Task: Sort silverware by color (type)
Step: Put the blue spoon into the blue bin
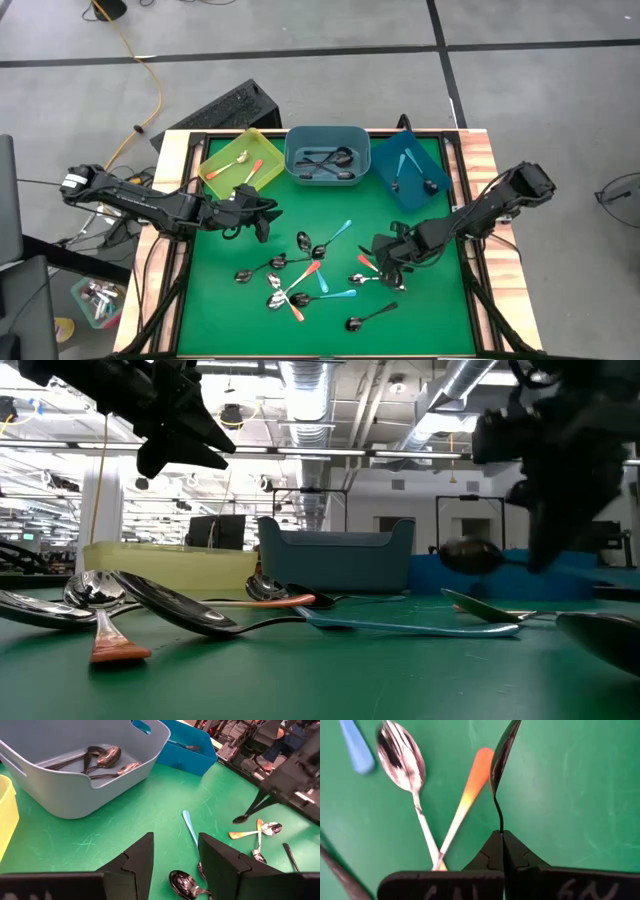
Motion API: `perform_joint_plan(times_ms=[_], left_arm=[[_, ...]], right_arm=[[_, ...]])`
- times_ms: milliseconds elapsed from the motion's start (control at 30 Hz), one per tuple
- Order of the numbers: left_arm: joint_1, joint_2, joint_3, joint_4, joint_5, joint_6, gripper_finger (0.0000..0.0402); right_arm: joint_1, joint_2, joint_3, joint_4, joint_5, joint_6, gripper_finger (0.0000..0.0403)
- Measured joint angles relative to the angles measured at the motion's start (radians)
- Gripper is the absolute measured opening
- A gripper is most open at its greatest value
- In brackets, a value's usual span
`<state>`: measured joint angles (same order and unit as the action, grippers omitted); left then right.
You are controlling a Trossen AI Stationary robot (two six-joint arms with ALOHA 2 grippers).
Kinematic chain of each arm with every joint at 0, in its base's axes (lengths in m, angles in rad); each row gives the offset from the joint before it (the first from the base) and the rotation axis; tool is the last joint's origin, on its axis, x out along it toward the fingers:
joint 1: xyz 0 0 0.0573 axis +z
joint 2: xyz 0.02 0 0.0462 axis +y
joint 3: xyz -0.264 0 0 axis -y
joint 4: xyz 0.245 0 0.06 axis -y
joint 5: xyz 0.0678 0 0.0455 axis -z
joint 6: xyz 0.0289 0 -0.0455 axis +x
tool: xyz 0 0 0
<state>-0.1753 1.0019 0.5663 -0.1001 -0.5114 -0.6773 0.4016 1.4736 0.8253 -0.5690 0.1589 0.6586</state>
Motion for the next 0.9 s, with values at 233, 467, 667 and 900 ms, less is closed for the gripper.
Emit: perform_joint_plan(times_ms=[233,467,667,900], left_arm=[[0.0,0.0,0.0,0.0,0.0,0.0,0.0138],[0.0,0.0,0.0,0.0,-0.001,0.0,0.0138],[0.0,0.0,0.0,0.0,-0.001,0.0,0.0138],[0.0,0.0,0.0,0.0,0.0,0.0,0.0138]], right_arm=[[-0.066,-0.101,0.037,0.001,0.054,-0.002,0.0],[-0.173,-0.192,0.053,0.009,0.148,-0.028,0.0],[-0.3,-0.269,0.053,-0.006,0.261,-0.031,0.0],[-0.511,-0.301,0.055,-0.108,0.32,-0.031,0.0]])
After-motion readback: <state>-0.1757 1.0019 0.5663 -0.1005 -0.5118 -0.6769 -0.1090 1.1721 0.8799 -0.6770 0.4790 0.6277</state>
